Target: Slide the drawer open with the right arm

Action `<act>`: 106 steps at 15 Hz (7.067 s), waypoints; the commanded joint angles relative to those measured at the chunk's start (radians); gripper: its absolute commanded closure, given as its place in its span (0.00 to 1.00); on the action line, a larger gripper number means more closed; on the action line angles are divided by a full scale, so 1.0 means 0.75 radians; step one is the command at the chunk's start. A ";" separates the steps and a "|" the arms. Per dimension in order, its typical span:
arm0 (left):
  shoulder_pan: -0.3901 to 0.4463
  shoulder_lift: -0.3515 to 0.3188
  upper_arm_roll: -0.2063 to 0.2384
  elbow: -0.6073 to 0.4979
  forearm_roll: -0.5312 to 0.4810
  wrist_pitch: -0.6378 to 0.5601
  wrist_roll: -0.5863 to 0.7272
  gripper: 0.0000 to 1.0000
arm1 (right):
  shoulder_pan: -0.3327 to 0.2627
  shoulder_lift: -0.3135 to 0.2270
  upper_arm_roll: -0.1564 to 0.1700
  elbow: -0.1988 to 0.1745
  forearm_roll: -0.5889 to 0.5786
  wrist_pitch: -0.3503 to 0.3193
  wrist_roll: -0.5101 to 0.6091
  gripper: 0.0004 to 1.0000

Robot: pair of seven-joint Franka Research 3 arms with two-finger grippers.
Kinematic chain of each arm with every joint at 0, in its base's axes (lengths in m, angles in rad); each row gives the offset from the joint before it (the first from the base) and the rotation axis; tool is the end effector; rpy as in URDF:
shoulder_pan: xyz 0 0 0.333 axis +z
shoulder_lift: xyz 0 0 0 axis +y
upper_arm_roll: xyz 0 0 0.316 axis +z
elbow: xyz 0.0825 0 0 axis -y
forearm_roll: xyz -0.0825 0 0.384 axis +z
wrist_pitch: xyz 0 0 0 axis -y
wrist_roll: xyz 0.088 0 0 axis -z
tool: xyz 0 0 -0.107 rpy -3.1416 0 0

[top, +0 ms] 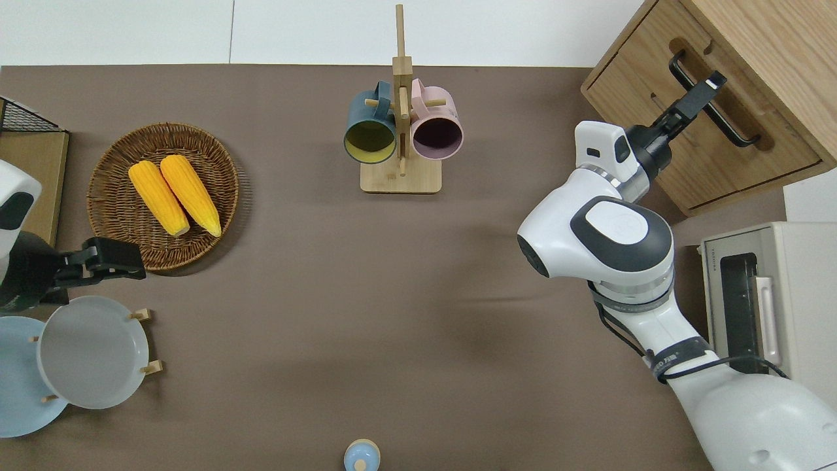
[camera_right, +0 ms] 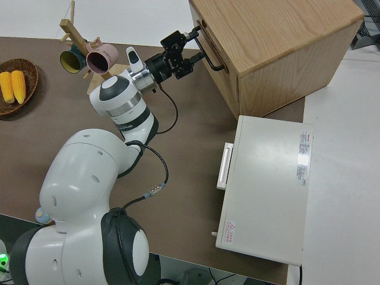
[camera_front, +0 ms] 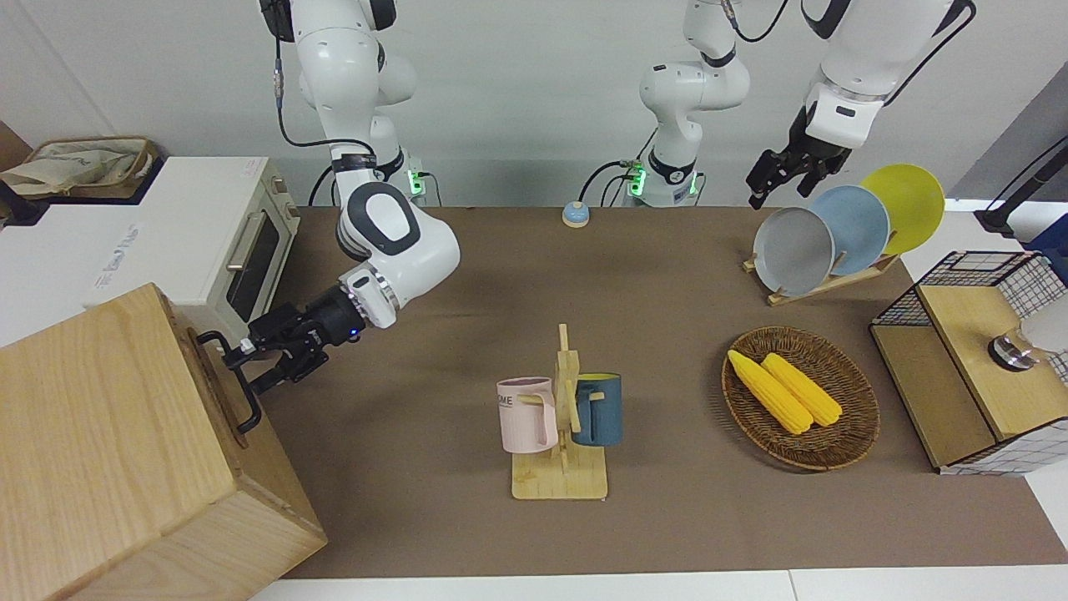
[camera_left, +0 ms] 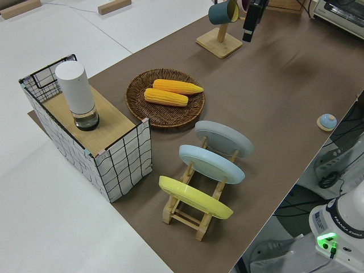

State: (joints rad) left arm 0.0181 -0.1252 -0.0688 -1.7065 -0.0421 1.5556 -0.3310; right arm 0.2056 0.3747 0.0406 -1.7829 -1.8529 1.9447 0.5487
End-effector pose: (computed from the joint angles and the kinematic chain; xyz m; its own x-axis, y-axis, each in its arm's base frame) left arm 0.5115 -0.0328 0.6260 0.9603 0.2766 -0.0355 0.2775 -0.9604 0.0233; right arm 0.6652 0.0974 0.4008 0.7571 0.6474 -0.0880 0.0666 0.0575 0.9961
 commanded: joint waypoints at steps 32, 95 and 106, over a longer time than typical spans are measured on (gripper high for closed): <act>-0.002 -0.011 0.006 0.005 -0.001 -0.023 0.012 0.01 | 0.039 0.014 0.344 0.054 0.229 -0.392 0.064 1.00; -0.002 -0.011 0.006 0.005 -0.001 -0.021 0.012 0.01 | 0.056 -0.270 0.647 0.152 1.160 -0.507 -0.060 0.01; -0.002 -0.011 0.006 0.005 -0.001 -0.021 0.012 0.01 | -0.435 -0.546 0.635 0.183 2.218 -0.337 -0.269 0.01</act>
State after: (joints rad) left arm 0.0181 -0.1252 -0.0688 -1.7064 -0.0421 1.5556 -0.3310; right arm -0.0090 0.0276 0.5116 -1.6343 -0.3822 1.6702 0.4198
